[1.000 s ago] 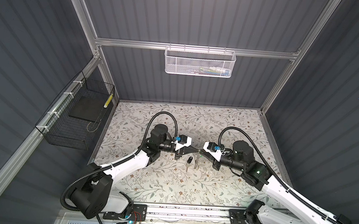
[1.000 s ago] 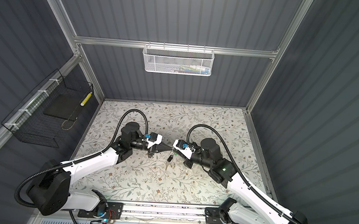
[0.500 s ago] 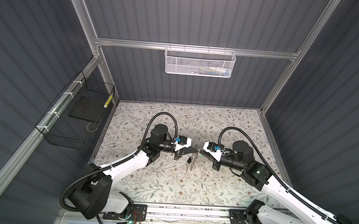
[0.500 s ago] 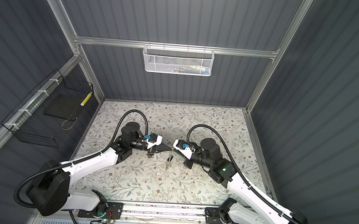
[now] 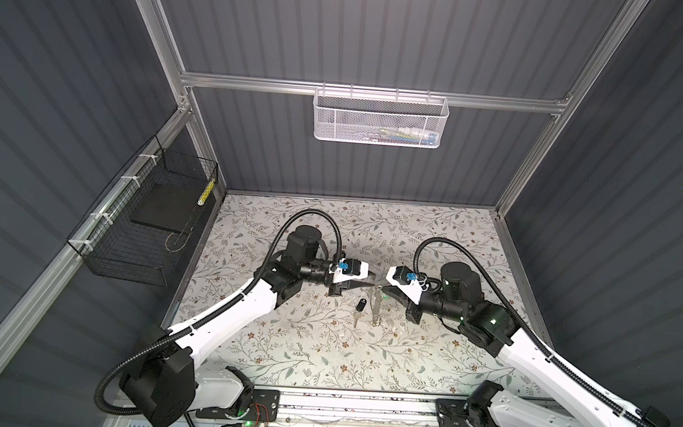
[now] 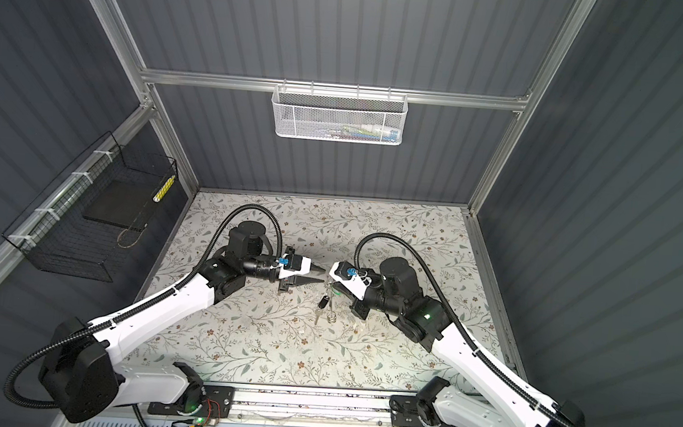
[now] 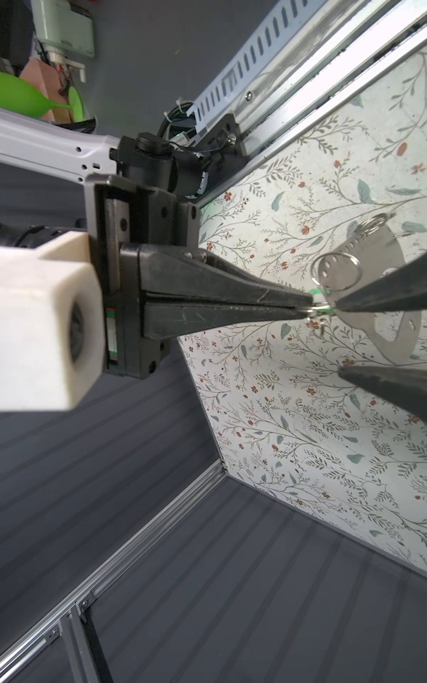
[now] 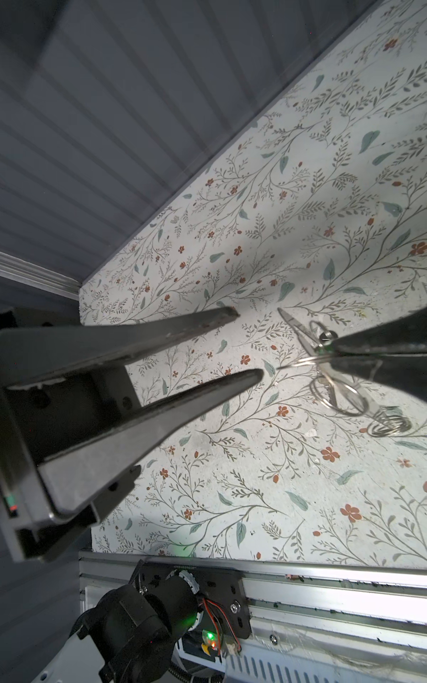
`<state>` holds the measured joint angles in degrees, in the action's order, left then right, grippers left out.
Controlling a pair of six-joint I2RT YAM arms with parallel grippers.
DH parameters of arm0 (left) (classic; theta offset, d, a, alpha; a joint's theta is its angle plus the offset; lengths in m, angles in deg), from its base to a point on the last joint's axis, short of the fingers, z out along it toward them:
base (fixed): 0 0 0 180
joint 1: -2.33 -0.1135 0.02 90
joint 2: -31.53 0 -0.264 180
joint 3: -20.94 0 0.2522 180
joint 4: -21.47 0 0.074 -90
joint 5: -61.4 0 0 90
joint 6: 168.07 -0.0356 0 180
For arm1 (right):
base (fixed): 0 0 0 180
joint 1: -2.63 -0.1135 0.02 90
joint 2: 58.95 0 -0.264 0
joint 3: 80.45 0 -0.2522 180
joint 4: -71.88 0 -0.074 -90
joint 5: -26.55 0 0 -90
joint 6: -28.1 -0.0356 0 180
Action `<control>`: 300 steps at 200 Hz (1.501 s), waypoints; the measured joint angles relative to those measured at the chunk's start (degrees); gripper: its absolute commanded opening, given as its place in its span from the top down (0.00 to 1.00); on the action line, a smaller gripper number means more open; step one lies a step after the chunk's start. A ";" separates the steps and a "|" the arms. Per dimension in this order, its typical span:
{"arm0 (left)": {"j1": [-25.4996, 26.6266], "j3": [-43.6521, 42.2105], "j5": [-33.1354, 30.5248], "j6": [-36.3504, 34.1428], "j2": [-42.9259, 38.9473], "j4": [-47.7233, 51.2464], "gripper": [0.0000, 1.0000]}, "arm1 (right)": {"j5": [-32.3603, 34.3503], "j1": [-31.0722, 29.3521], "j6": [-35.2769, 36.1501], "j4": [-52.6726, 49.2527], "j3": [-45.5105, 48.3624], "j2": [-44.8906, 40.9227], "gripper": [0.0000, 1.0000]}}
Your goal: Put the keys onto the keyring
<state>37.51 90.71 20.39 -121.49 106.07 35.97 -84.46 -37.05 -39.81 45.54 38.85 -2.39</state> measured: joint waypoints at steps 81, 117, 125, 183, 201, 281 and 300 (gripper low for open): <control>3.65 7.23 -5.35 -7.67 0.46 13.60 0.67 | -0.07 0.00 -0.04 -5.05 -3.26 2.58 1.00; 6.01 9.51 -8.55 -8.94 2.14 17.25 0.68 | -0.11 0.00 -0.07 -6.10 -3.67 2.97 1.00; 6.36 9.68 -9.27 -9.11 2.54 17.81 0.69 | -0.13 0.00 -0.04 -6.10 -3.67 2.97 1.00; 7.54 10.75 -13.81 -10.16 3.93 21.05 0.75 | -0.24 0.13 -0.42 -6.40 -3.72 3.02 1.00; 7.67 10.93 -14.78 -10.21 3.93 21.24 0.78 | -0.24 0.20 -0.50 -6.43 -3.78 3.19 1.00; 8.31 11.58 -15.67 -10.25 4.98 21.59 0.91 | -0.24 0.33 -1.09 -7.08 -4.52 3.82 1.00; 8.31 11.80 -16.00 -10.62 5.09 21.51 0.97 | -0.46 0.33 -1.73 -7.28 -4.52 3.82 1.00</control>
<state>45.82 102.51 4.39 -132.11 111.16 57.47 -84.92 -36.73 -41.54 38.26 34.33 1.43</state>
